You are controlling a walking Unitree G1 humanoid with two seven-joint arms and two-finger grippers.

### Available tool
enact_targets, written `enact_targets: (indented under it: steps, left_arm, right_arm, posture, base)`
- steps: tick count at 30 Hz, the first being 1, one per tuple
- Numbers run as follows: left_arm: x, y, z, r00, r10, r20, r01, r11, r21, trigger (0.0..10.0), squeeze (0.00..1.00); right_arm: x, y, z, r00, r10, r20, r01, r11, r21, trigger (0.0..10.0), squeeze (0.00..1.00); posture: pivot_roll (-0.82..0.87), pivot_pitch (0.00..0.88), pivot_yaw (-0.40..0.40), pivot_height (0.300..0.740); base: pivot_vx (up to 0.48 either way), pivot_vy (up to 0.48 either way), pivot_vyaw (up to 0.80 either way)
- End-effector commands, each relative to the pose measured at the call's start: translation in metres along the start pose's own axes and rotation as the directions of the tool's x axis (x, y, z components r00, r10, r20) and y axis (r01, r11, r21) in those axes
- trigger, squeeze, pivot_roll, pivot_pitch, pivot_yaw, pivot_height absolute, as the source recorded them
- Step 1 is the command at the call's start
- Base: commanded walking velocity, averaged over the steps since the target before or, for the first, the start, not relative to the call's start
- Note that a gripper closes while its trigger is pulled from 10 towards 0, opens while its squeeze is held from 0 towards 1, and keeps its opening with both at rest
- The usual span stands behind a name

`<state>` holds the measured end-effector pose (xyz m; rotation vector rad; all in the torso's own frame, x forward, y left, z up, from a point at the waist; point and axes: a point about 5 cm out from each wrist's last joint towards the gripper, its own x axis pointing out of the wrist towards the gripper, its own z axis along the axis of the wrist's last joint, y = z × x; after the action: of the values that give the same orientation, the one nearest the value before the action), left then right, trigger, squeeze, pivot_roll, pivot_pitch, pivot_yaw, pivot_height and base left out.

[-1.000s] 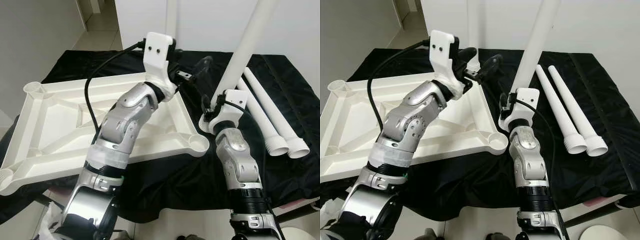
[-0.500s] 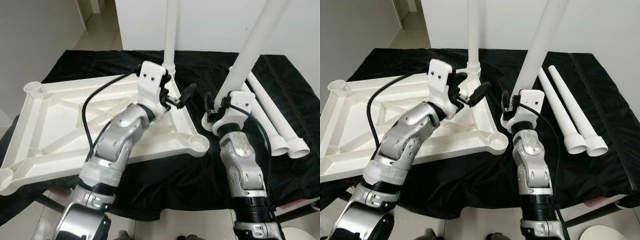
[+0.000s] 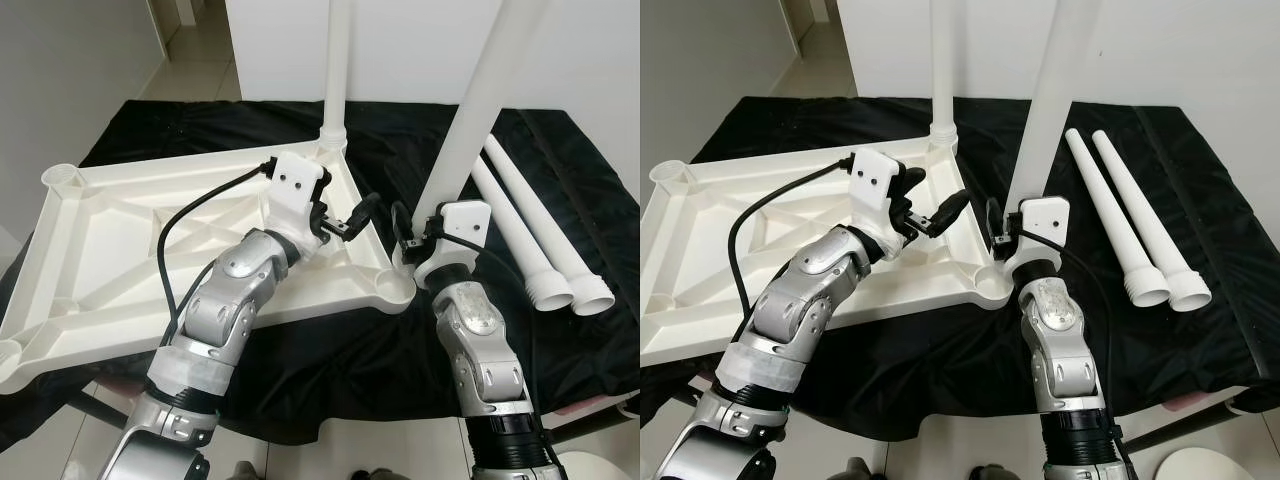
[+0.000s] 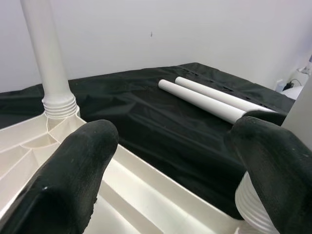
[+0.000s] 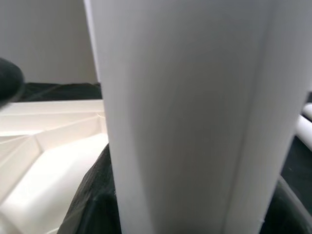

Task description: Building children table

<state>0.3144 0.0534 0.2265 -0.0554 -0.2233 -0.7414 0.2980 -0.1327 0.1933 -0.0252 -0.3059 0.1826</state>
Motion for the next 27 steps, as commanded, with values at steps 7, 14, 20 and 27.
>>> enact_targets:
  steps: [7,14,20,27]
  left_arm:
    - [-0.011,-0.002,-0.008,0.998,-0.06,-0.026,0.061,0.996,0.068,10.0,0.0]
    - [-0.021,-0.02,-0.027,0.974,-0.204,-0.1,0.219,0.96,0.172,10.0,0.0]
    - [-0.026,-0.02,-0.034,0.965,-0.22,-0.14,0.246,0.948,0.205,10.0,0.0]
    - [-0.035,-0.02,-0.036,0.96,-0.254,-0.118,0.271,0.949,0.161,10.0,0.0]
  right_arm:
    - [-0.004,0.009,0.0,0.996,0.064,0.055,-0.065,0.998,0.011,10.0,0.0]
    - [-0.007,0.012,-0.015,0.995,0.099,0.029,-0.099,0.995,0.014,10.0,0.0]
    - [-0.009,0.014,-0.021,0.994,0.11,0.012,-0.11,0.994,0.011,10.0,0.0]
    - [-0.012,0.015,-0.031,0.992,0.128,-0.012,-0.128,0.991,0.032,10.0,0.0]
  posture:
    - [-0.04,0.08,0.002,0.74]
    - [-0.03,0.074,0.006,0.74]
    - [-0.02,0.074,0.009,0.74]
    - [-0.02,0.078,0.01,0.74]
  base:
    - [0.0,0.0,0.0]
    - [0.0,0.0,0.0]
    - [0.0,0.0,0.0]
    - [0.0,0.0,0.0]
